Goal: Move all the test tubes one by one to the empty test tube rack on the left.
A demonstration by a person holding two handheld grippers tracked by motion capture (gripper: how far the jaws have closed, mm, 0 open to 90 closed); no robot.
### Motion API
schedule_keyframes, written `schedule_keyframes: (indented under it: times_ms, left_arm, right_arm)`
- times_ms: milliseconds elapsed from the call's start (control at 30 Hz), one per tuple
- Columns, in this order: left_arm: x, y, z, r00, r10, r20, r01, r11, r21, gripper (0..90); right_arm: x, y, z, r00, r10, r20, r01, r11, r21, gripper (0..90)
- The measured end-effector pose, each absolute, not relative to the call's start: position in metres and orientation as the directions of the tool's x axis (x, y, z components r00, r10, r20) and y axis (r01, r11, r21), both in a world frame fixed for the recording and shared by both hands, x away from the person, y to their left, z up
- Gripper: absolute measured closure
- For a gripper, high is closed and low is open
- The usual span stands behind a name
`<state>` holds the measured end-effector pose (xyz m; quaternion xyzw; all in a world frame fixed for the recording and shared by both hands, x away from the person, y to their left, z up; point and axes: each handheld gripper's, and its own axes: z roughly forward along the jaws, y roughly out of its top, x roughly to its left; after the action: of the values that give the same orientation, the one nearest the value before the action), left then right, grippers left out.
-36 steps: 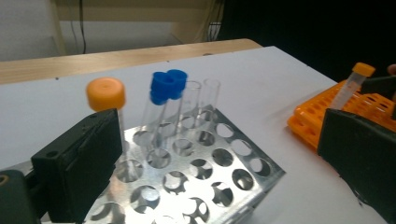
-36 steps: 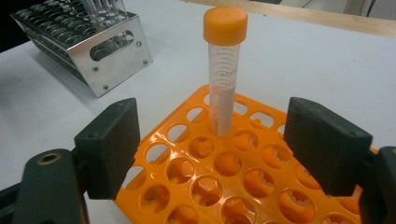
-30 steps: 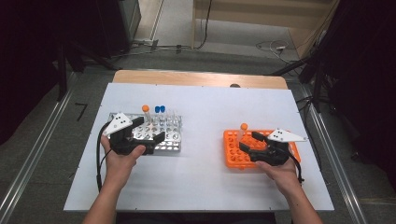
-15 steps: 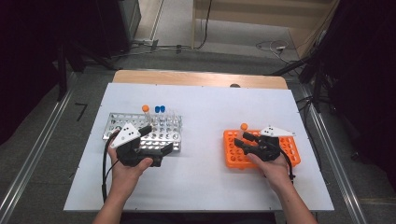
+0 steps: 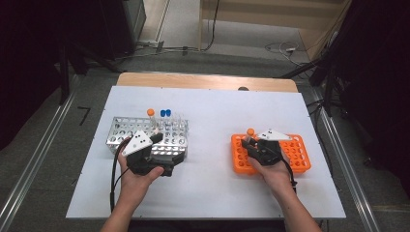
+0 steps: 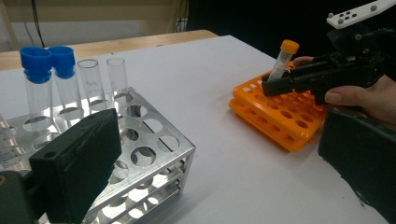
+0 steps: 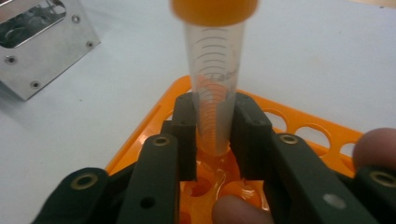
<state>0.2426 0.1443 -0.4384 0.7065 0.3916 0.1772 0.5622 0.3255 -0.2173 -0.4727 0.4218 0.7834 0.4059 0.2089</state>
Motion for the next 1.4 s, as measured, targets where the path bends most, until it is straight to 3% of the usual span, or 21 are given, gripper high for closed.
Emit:
schedule_keyframes:
  times_ms: [233, 533, 900, 1233, 1400]
  left_arm:
    - [0.242, 0.136, -0.435, 0.653, 0.734, -0.187, 0.346, -0.07, 0.936, 0.0]
    - [0.24, 0.109, -0.428, 0.721, 0.671, -0.169, 0.321, -0.107, 0.941, 8.1]
    - [0.242, 0.069, -0.426, 0.799, 0.585, -0.136, 0.28, -0.162, 0.946, 37.6]
    - [0.243, 0.058, -0.431, 0.855, 0.501, -0.133, 0.265, -0.202, 0.943, 67.7]
    - [0.241, 0.059, -0.431, 0.853, 0.512, -0.105, 0.241, -0.208, 0.948, 71.3]
  right_arm:
    - [0.316, -0.223, -0.46, -0.556, 0.831, 0.014, 0.409, 0.259, 0.875, 72.8]
    - [0.292, -0.202, -0.445, -0.706, 0.709, 0.012, 0.327, 0.311, 0.892, 72.9]
    - [0.268, -0.164, -0.449, -0.829, 0.558, 0.038, 0.301, 0.387, 0.872, 72.8]
    - [0.253, -0.148, -0.452, -0.897, 0.441, 0.032, 0.247, 0.44, 0.863, 72.8]
    - [0.254, -0.149, -0.452, -0.901, 0.43, 0.055, 0.259, 0.433, 0.863, 72.6]
